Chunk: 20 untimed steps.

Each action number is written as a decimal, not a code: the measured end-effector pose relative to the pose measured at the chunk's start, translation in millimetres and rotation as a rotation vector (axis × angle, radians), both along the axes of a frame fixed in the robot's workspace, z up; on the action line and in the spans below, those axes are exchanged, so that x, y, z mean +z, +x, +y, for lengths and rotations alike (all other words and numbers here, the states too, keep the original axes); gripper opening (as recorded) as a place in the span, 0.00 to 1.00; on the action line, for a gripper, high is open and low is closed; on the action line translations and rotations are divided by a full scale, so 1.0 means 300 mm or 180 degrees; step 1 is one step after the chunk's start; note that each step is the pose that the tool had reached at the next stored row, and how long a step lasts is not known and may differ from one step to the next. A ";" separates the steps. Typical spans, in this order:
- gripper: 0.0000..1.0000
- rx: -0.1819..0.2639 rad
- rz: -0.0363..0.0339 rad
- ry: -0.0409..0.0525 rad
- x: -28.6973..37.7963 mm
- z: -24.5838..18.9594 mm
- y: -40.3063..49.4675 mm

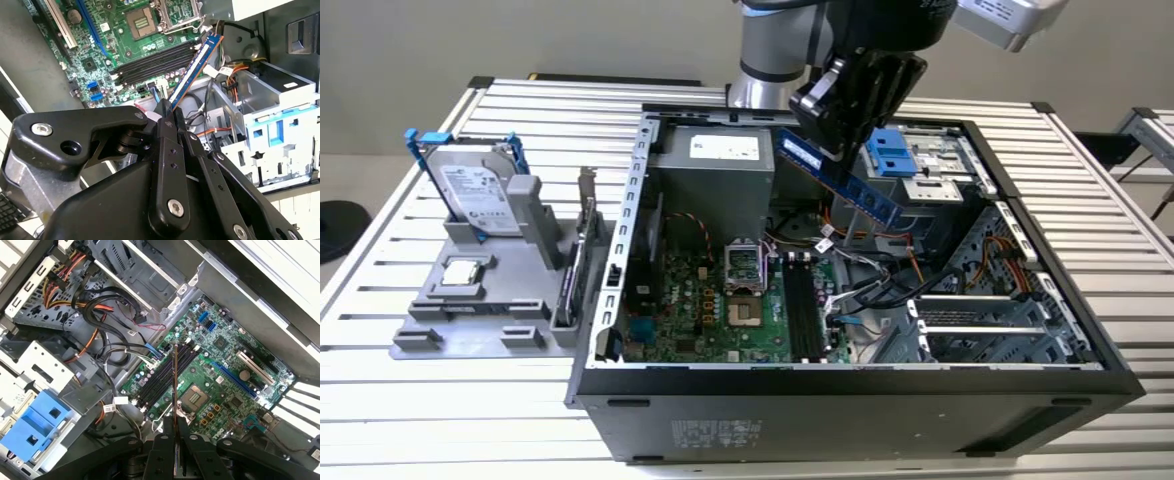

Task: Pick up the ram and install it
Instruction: 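Insert the ram into the slot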

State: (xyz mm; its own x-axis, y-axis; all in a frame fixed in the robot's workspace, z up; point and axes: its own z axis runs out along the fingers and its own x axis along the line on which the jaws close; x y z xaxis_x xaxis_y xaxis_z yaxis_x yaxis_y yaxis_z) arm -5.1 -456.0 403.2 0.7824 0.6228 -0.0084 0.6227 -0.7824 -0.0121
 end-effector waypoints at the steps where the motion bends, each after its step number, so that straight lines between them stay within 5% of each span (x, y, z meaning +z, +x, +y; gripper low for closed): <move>1: 0.00 -0.0015 0.0000 0.0000 0.000 0.000 0.000; 20: 0.00 -0.0284 0.0000 0.0000 0.000 0.000 0.000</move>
State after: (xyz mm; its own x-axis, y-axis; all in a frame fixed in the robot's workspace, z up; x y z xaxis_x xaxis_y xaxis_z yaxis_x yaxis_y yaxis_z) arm -5.2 -456.0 403.2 0.8347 0.5506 -0.0084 0.5505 -0.8347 -0.0121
